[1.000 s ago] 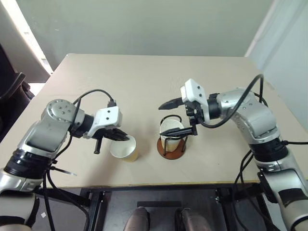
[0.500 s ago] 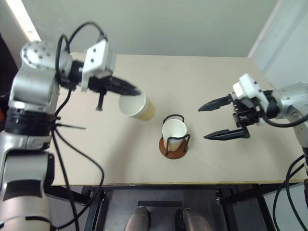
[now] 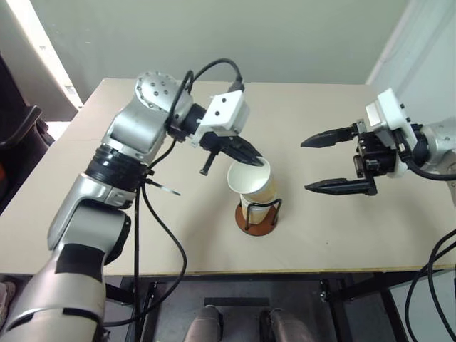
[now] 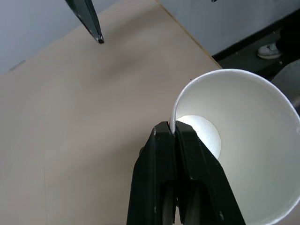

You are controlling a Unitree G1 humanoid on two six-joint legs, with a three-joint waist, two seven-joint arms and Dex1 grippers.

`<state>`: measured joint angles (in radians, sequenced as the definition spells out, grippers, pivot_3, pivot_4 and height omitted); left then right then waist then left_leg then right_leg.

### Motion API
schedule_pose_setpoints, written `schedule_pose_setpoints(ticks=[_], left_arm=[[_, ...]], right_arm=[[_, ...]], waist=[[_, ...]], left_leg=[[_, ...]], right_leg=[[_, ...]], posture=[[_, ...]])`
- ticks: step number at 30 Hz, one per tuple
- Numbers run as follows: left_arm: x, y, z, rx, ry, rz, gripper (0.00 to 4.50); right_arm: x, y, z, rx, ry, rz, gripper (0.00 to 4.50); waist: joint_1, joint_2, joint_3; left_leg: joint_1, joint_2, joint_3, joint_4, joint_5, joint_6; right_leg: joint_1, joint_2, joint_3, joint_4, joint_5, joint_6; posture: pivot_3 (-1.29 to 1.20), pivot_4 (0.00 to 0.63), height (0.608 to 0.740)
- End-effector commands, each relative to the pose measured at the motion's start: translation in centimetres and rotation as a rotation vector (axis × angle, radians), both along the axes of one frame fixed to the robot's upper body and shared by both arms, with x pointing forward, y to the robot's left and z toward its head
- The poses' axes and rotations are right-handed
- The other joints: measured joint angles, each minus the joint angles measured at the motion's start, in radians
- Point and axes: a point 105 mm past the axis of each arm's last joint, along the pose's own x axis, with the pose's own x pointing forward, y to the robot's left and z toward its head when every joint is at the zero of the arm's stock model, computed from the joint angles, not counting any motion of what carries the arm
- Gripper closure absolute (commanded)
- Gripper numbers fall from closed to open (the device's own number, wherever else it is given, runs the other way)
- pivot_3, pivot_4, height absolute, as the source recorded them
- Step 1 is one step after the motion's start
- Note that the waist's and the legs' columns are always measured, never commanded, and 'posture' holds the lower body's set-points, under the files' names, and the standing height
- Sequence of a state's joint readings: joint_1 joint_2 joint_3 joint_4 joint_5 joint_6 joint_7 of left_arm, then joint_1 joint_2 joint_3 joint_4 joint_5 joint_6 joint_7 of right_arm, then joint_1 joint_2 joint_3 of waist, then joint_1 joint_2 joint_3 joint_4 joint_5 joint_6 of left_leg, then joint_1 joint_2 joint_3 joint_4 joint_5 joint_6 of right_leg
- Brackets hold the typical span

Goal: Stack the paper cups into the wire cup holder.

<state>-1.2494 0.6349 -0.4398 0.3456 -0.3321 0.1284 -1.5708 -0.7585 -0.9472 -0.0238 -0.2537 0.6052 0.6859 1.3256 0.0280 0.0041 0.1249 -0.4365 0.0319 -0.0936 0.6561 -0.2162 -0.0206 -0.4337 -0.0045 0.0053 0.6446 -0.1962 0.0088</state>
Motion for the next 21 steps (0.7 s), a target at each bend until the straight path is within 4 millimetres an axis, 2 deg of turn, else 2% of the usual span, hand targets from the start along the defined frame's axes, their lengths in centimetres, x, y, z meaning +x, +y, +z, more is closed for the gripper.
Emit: schedule_pose_setpoints(ticks=[1,6,15,16,18,21], left_arm=[[-0.4,0.0,0.1,0.041,-0.025,-0.050,4.46],[0.3,-0.2,-0.6,0.075,-0.049,-0.029,4.46],[0.5,-1.3,-1.1,0.064,-0.023,-0.021,4.46],[0.6,-1.4,-1.1,0.061,-0.021,-0.017,4.07],[0.8,-1.6,-1.2,0.066,-0.019,-0.006,3.55],[1.2,-1.8,-1.5,0.068,-0.030,0.012,2.46]], right_arm=[[-0.7,-0.1,1.1,0.004,-0.057,-0.005,0.00],[-0.7,-0.3,0.8,-0.008,-0.056,-0.026,0.00],[-0.6,-0.1,0.7,-0.009,-0.056,-0.026,0.00],[-0.5,0.0,0.7,-0.009,-0.056,-0.026,0.00],[-0.5,0.0,0.6,-0.011,-0.054,-0.026,0.00],[-0.4,0.1,0.5,-0.012,-0.051,-0.024,0.00]], waist=[[0.000,0.000,0.000],[0.001,0.000,0.000],[0.005,0.000,0.000],[0.005,0.000,0.000],[0.005,0.000,0.000],[0.005,0.000,0.000]], left_leg=[[0.000,0.000,0.000,0.001,0.000,0.000],[-0.001,0.000,0.000,0.008,-0.002,0.003],[0.000,-0.002,0.000,0.010,-0.003,0.006],[0.000,-0.001,0.000,0.010,-0.003,0.006],[0.000,-0.001,0.001,0.010,-0.003,0.006],[0.000,-0.001,0.001,0.010,-0.003,0.006]], right_leg=[[0.000,0.000,0.000,0.000,0.000,0.001],[0.004,0.000,0.000,-0.001,0.000,0.003],[0.006,-0.001,0.002,-0.002,0.002,0.006],[0.006,-0.001,0.002,-0.002,0.002,0.006],[0.006,-0.001,0.002,-0.002,0.002,0.006],[0.006,-0.001,0.002,-0.002,0.002,0.006]], posture=[[0.00,0.150,0.740],[0.00,0.150,0.740],[0.00,0.150,0.740],[0.00,0.150,0.740],[0.00,0.150,0.740],[0.00,0.150,0.740]])
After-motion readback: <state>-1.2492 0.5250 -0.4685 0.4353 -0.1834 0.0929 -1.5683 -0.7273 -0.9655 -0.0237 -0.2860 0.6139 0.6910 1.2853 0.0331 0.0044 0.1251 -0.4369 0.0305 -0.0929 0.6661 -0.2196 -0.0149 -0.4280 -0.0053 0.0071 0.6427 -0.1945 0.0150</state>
